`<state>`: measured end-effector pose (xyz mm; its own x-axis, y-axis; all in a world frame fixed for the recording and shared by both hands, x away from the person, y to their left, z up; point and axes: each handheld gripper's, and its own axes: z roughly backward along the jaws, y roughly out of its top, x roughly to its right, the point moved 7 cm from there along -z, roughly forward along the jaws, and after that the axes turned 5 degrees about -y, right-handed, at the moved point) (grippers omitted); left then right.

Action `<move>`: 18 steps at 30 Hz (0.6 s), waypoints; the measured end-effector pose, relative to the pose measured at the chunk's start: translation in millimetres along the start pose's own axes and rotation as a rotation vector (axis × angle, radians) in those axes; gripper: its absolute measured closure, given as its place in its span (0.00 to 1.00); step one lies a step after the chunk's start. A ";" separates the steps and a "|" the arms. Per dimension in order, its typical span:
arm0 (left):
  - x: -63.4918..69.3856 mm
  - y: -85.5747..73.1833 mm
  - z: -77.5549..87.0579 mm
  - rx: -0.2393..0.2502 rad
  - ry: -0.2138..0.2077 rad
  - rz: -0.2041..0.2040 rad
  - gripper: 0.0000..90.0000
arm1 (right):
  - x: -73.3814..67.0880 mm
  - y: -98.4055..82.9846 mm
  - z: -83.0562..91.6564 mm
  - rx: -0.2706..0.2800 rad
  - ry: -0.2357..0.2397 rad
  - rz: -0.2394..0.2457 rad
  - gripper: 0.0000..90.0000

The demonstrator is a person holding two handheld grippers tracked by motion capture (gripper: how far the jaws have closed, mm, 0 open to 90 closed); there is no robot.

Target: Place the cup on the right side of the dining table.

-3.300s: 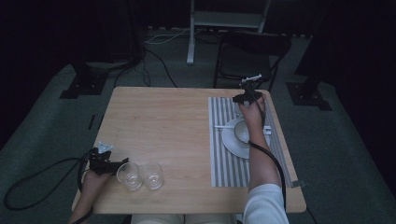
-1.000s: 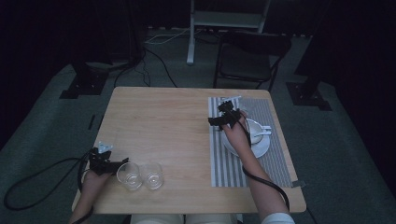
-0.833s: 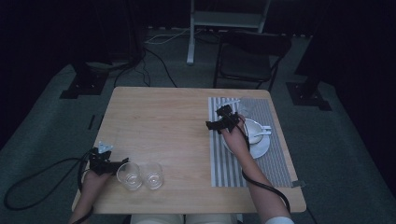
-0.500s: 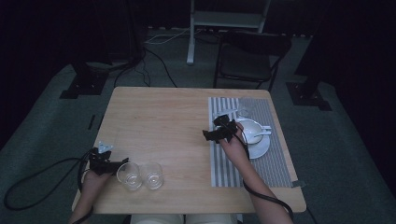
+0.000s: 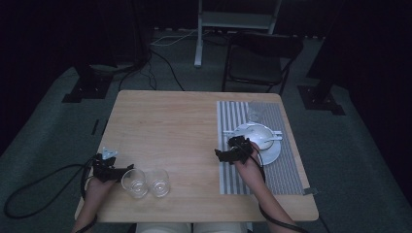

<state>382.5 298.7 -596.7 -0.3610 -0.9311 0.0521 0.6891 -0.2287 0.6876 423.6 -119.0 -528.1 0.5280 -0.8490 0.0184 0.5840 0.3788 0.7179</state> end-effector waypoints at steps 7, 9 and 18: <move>0.0 0.0 0.0 0.000 0.000 0.001 0.03 | 0.0 -26.3 9.5 -0.004 0.001 -0.017 0.14; 0.0 0.0 0.0 0.000 0.000 0.001 0.03 | 1.4 -33.5 12.0 -0.007 0.002 -0.026 0.14; 0.2 0.0 0.1 0.000 0.000 0.003 0.03 | 16.6 -60.2 30.7 0.009 -0.044 -0.077 0.14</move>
<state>382.4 298.5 -596.6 -0.3590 -0.9318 0.0536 0.6902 -0.2264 0.6873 378.3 -167.2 -549.6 0.4537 -0.8911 -0.0067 0.6161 0.3082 0.7249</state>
